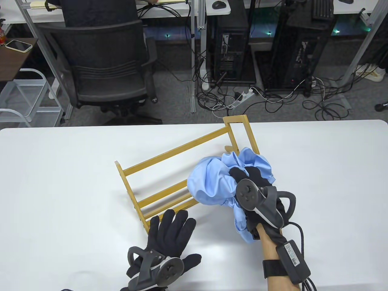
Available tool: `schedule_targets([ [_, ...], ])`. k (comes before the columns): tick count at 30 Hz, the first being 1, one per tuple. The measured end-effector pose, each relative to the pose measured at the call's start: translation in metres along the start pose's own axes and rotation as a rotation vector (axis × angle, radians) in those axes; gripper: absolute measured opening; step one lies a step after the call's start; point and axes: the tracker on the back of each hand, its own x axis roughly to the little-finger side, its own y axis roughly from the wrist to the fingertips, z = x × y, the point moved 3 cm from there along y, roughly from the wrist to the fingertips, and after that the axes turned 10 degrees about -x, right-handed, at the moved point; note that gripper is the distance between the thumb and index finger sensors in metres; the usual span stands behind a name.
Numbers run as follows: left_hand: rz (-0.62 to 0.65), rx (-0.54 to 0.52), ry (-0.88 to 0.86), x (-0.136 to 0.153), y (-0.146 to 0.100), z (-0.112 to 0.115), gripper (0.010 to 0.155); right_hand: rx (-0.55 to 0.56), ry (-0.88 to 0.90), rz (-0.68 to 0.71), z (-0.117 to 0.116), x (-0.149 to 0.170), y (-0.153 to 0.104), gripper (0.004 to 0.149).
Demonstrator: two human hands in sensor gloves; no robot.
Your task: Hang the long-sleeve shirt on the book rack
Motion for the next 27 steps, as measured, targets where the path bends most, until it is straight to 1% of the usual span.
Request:
schedule_targets([
  [11,-0.007,0.010,-0.015,0.001,0.001,0.001,0.095,0.007,0.004,0.017,0.002,-0.030,0.033,0.066],
  [20,-0.011,0.016,-0.024,0.002,0.002,0.002,0.096,-0.006,0.006,0.009,-0.008,-0.046,0.060,0.066],
  [27,0.007,0.028,-0.029,-0.001,0.003,0.004,0.096,-0.009,0.009,-0.011,-0.016,-0.050,0.074,0.067],
])
